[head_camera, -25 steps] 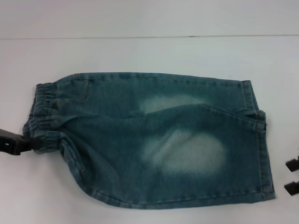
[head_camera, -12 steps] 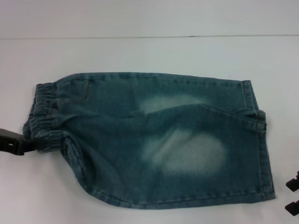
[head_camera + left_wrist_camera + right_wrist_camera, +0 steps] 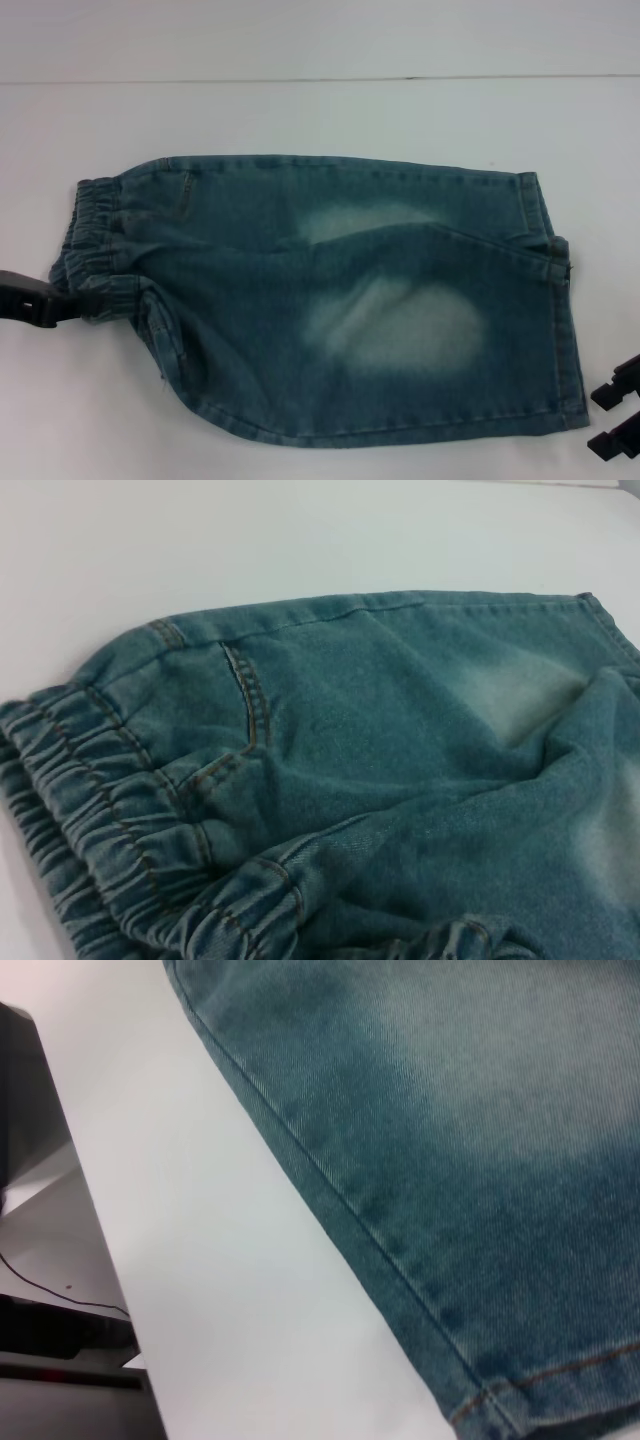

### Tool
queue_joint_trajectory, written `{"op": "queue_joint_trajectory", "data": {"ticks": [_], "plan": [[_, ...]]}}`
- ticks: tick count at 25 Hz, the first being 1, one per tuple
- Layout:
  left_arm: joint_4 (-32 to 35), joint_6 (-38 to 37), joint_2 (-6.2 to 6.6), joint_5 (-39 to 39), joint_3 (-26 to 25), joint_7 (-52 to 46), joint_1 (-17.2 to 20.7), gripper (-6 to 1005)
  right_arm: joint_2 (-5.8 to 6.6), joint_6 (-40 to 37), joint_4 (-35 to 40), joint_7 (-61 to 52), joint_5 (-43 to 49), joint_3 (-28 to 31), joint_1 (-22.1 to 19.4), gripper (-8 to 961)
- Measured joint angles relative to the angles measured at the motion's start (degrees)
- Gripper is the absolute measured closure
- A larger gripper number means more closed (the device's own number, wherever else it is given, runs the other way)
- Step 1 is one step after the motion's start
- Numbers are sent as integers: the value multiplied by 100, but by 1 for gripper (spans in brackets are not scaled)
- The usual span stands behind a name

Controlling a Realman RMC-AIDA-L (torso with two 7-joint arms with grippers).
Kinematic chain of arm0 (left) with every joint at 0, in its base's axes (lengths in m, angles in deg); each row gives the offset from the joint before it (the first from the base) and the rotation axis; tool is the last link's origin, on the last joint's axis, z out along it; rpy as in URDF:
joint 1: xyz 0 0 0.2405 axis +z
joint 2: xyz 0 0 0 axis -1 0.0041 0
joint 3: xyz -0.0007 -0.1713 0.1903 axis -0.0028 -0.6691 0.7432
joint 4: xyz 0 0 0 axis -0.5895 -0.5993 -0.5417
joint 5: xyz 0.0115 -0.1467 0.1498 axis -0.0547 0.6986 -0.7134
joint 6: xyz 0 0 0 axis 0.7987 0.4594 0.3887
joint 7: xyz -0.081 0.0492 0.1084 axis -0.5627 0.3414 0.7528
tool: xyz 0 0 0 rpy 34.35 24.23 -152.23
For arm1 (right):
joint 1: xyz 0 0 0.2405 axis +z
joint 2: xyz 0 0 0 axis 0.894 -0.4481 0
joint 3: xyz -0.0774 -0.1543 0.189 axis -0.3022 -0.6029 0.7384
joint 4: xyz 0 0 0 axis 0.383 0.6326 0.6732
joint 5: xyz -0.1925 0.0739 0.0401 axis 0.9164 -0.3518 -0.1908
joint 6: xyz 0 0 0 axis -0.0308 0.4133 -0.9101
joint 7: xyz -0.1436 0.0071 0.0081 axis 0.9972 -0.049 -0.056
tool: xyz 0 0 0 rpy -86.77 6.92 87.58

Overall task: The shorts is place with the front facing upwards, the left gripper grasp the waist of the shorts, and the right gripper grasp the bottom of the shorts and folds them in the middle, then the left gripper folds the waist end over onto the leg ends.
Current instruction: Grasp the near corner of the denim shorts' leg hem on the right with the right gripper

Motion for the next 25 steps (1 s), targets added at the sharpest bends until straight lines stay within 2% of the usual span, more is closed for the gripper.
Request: {"op": "queue_joint_trajectory", "data": {"ticks": [10,15,23,25], "plan": [[-50,11,-7,8,0,34,-35,980,-26,247,-290,109,-53,-10,176,252],[-134,22,-9,12,0,59,-79,980,-82,281,-295,150,-63,-15,240,259],[-140,43,-20,12,7,63,-116,980,-151,459,-308,153,-57,-131,253,501],[-141,56,-21,12,8,62,-120,980,-157,478,-310,154,-49,-137,253,600]]}}
